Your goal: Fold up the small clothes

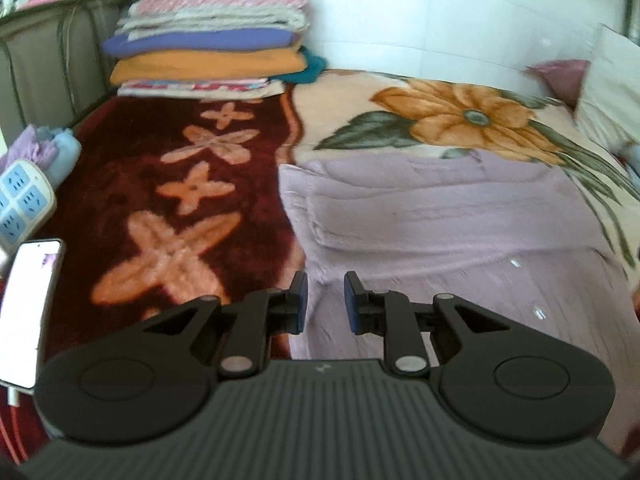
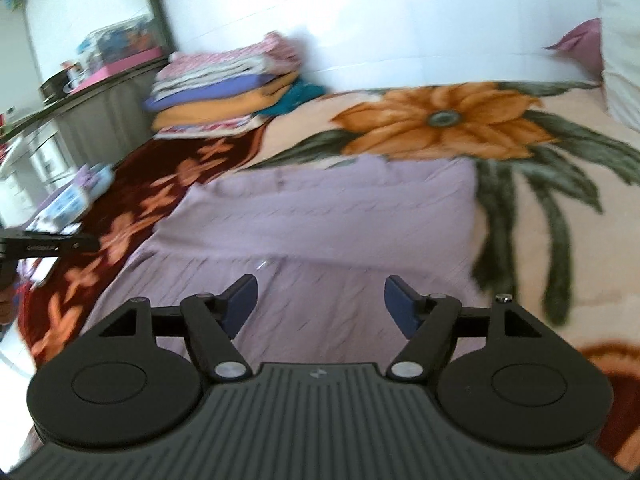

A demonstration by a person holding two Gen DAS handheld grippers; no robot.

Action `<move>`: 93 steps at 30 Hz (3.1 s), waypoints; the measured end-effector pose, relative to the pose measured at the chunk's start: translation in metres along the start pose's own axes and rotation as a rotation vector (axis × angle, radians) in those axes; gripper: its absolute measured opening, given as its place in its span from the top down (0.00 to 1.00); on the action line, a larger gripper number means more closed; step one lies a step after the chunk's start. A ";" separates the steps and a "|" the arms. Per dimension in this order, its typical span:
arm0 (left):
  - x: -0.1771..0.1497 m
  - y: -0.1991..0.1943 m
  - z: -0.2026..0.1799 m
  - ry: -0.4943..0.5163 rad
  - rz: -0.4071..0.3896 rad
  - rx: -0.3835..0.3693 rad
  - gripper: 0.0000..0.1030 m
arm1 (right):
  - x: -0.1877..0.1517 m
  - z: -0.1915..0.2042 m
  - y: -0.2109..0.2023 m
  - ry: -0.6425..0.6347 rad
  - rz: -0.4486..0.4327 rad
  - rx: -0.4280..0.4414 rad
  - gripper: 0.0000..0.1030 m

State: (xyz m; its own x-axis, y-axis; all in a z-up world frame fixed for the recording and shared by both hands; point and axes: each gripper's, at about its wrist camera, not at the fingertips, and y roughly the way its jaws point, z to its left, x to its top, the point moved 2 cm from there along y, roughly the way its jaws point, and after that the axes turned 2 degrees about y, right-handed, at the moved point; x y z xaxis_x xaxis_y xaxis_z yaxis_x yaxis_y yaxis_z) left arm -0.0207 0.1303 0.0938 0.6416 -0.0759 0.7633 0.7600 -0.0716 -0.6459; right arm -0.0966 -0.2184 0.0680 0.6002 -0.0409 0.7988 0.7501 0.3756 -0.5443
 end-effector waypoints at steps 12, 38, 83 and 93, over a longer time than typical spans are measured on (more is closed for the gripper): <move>-0.067 -0.036 -0.052 0.064 0.062 -0.089 0.46 | -0.072 0.041 -0.020 -0.171 0.162 0.019 0.24; -0.104 -0.032 -0.098 0.137 0.179 -0.205 0.38 | -0.118 0.077 0.007 -0.449 0.297 0.006 0.17; -0.127 -0.023 -0.120 0.324 0.142 -0.134 0.87 | -0.122 0.052 -0.021 -0.319 0.098 -0.114 0.91; -0.087 -0.051 -0.109 0.216 -0.029 -0.136 0.91 | -0.075 0.058 -0.033 -0.330 -0.075 -0.142 0.94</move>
State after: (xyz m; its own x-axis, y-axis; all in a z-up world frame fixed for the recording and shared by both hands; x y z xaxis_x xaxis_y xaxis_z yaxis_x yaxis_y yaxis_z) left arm -0.1261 0.0317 0.0590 0.5715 -0.2818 0.7707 0.7475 -0.2088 -0.6307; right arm -0.1821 -0.1742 0.0411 0.4376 0.2461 0.8648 0.8336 0.2495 -0.4928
